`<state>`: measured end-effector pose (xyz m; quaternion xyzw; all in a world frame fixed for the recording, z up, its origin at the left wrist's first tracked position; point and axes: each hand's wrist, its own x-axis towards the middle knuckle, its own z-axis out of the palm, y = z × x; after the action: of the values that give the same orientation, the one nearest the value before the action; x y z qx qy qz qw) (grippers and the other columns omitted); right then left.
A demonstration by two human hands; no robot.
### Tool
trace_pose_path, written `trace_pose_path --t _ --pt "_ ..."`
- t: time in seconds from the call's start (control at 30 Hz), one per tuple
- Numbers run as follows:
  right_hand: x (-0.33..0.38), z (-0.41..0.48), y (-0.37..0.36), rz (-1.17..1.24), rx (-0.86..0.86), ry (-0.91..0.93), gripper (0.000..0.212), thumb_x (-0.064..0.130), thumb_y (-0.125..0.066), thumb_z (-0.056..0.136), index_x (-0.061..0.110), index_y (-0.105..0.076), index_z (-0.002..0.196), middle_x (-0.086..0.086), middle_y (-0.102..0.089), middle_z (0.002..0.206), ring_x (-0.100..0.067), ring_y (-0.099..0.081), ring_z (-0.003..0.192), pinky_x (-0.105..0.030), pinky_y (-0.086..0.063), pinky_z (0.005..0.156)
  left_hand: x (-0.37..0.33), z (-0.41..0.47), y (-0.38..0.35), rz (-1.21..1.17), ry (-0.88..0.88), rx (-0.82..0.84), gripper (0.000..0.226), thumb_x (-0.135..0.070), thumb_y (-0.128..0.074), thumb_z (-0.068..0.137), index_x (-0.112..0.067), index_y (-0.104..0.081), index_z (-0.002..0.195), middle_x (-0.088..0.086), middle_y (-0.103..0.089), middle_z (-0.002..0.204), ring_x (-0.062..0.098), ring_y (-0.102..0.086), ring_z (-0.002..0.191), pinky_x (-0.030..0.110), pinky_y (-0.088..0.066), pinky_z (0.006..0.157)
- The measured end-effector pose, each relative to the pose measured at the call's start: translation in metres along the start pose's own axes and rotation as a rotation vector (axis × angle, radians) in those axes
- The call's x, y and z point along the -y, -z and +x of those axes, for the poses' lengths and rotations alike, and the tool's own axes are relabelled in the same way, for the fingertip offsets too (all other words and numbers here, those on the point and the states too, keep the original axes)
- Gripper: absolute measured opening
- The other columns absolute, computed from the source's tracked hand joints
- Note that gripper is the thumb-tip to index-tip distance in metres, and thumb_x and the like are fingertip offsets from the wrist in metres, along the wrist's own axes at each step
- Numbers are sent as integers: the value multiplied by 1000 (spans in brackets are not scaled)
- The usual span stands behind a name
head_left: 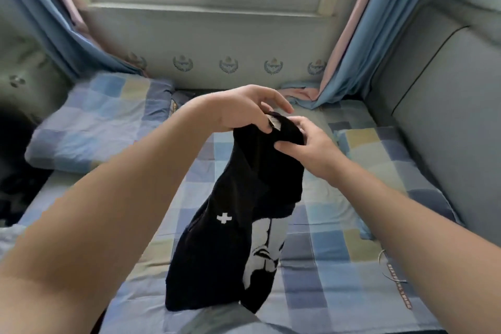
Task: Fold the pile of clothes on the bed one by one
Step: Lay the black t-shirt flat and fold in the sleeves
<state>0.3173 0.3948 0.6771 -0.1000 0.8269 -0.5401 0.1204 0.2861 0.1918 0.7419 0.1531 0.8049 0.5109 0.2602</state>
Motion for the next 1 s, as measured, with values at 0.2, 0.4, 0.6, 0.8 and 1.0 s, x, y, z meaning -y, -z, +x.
trace_pose_path --t 0.2,0.4,0.6,0.8,1.0 --pt "53 -20 -19 7 -198 150 8 7 -69 93 6 -64 87 -8 -63 73 -16 -55 66 -30 -46 65 4 -64 38 458 -55 -303 42 9 -55 84 -26 -69 103 -9 -68 94 7 -60 70 13 -41 53" --pt "91 -38 -42 -36 -237 253 6 6 -67 94 10 -70 91 -6 -67 80 -13 -62 75 -26 -51 77 65 -113 72 621 -79 -493 29 3 -57 85 -27 -60 87 -10 -62 83 17 -56 78 16 -38 60" --pt "91 -48 -54 -566 -281 299 8 16 -68 94 19 -66 88 5 -66 78 -9 -60 76 -20 -44 71 91 -153 85 618 -27 -504 38 8 -44 77 -26 -60 80 -13 -61 77 17 -55 74 22 -39 59" --pt "95 -64 -47 -694 -386 195 16 12 -64 92 20 -58 80 1 -60 76 -23 -55 76 -30 -38 67 87 -179 83 457 -4 -629 40 4 -41 79 -30 -63 79 -3 -66 80 19 -62 71 24 -44 57" --pt "106 -95 -34 -87 -207 -9 32 12 -43 105 21 -61 81 20 -63 58 4 -59 60 -12 -43 55 62 -202 49 439 1 -777 18 -17 -45 97 -12 -56 83 2 -56 72 17 -50 70 33 -38 63"
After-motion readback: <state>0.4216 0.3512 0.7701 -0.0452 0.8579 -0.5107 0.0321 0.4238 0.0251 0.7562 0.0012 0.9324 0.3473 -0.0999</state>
